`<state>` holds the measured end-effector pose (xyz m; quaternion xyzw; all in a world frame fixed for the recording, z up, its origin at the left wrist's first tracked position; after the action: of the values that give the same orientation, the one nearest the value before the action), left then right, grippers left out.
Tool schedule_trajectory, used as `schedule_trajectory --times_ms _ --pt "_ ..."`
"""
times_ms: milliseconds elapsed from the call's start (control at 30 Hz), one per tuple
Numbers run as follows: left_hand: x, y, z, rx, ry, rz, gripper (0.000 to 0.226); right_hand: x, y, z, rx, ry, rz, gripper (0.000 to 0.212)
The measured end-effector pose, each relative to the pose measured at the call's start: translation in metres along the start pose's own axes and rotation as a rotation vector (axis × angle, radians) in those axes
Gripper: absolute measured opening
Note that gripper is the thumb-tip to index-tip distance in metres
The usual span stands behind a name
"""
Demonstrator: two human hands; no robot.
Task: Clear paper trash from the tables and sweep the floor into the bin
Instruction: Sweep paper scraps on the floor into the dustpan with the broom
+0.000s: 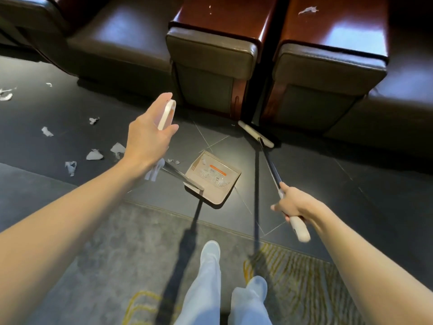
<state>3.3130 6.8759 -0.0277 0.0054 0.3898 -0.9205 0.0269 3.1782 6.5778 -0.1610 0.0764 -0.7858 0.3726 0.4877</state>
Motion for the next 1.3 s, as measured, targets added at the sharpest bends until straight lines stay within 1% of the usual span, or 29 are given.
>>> schedule_trajectory --times_ms 33,100,167,233,367,500,567,733,900,967,1033,1167,1300 --pt "0.000 -0.001 -0.002 0.013 -0.008 0.006 0.058 0.004 0.003 0.011 -0.121 0.022 0.015 0.078" --pt "-0.001 -0.002 -0.007 0.026 -0.016 0.021 0.056 0.009 0.010 0.031 -0.300 0.032 0.092 0.076" --pt "-0.002 -0.003 -0.010 0.037 -0.026 0.027 0.056 0.013 0.018 0.047 -0.332 0.016 0.157 0.073" --pt "-0.003 -0.003 -0.012 0.042 -0.035 0.029 0.056 0.014 0.027 0.054 -0.345 0.020 0.183 0.071" --pt "-0.005 -0.005 -0.011 0.026 -0.034 0.038 0.056 -0.003 0.032 0.042 -0.446 0.040 0.173 0.074" --pt "-0.012 -0.005 -0.013 0.016 -0.033 0.039 0.056 -0.035 0.042 0.017 -0.677 0.144 0.098 0.073" --pt "-0.014 -0.005 -0.012 0.008 -0.031 0.045 0.056 -0.049 0.049 0.005 -0.670 0.156 0.053 0.075" --pt "-0.019 -0.001 -0.008 0.018 -0.016 0.052 0.056 -0.055 0.069 -0.006 -0.457 0.159 -0.048 0.090" --pt "-0.019 0.001 -0.004 0.004 -0.029 0.029 0.056 -0.024 0.057 0.027 -0.252 0.146 -0.009 0.089" --pt "-0.019 0.001 -0.002 0.005 -0.030 0.031 0.056 -0.011 0.052 0.038 -0.208 0.138 -0.003 0.088" --pt "-0.018 0.003 0.002 0.001 -0.025 0.035 0.055 -0.002 0.045 0.045 -0.298 0.151 0.002 0.085" --pt "-0.013 0.008 0.008 -0.006 -0.012 0.024 0.055 0.012 0.025 0.045 -0.608 0.172 0.031 0.080" --pt "-0.010 0.012 0.012 0.002 -0.006 -0.006 0.056 0.018 0.007 0.037 -0.611 0.176 0.087 0.080"
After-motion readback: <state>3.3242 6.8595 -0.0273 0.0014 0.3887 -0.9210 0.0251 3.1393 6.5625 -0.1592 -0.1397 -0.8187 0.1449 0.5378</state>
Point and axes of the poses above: each hand's wrist, its own x-axis away from the middle knuckle, its own y-axis out of the palm, z = x × y, the point moved 5 cm from there along -x, towards the middle knuckle, and after that the axes turned 5 degrees about z, right-handed, at the moved point
